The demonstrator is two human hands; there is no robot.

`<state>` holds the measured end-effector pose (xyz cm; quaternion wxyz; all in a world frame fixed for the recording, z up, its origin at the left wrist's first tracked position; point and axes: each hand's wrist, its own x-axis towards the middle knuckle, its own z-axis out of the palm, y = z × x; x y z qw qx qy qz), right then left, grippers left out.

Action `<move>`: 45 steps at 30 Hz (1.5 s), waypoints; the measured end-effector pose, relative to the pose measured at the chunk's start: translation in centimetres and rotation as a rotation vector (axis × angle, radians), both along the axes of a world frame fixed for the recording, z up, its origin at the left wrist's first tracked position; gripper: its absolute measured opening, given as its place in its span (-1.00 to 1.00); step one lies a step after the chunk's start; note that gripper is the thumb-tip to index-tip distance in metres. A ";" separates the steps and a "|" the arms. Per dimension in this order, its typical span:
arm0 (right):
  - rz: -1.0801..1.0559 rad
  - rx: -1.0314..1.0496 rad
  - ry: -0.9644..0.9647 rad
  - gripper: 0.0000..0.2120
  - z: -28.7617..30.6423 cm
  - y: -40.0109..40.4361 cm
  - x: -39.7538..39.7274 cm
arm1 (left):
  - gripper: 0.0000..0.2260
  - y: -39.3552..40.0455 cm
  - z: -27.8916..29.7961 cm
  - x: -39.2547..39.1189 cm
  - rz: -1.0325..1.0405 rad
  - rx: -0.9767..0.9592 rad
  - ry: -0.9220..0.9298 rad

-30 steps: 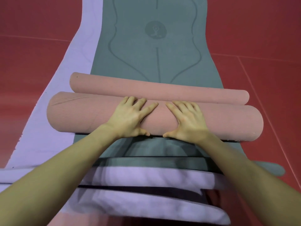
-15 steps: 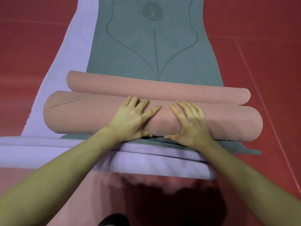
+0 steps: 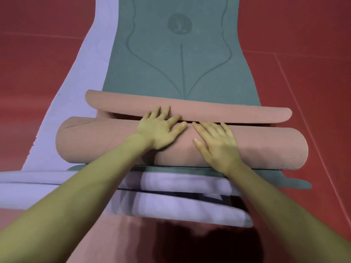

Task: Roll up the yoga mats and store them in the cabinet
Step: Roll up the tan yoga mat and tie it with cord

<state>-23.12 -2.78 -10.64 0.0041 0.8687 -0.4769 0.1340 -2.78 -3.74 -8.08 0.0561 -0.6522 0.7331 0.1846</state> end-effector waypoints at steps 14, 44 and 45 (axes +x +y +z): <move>-0.173 0.259 0.186 -0.45 2.0 -7.6 2.1 | -0.40 -1.9 -0.5 0.2 0.056 -0.201 -0.064; -0.147 -0.142 -0.106 -0.54 -0.1 -8.5 1.3 | -0.32 -6.8 -0.9 1.2 -0.047 -0.370 -0.037; -0.124 -0.122 -0.078 -0.48 -0.1 -8.6 0.9 | -0.37 -6.7 -1.0 1.1 -0.089 -0.409 -0.019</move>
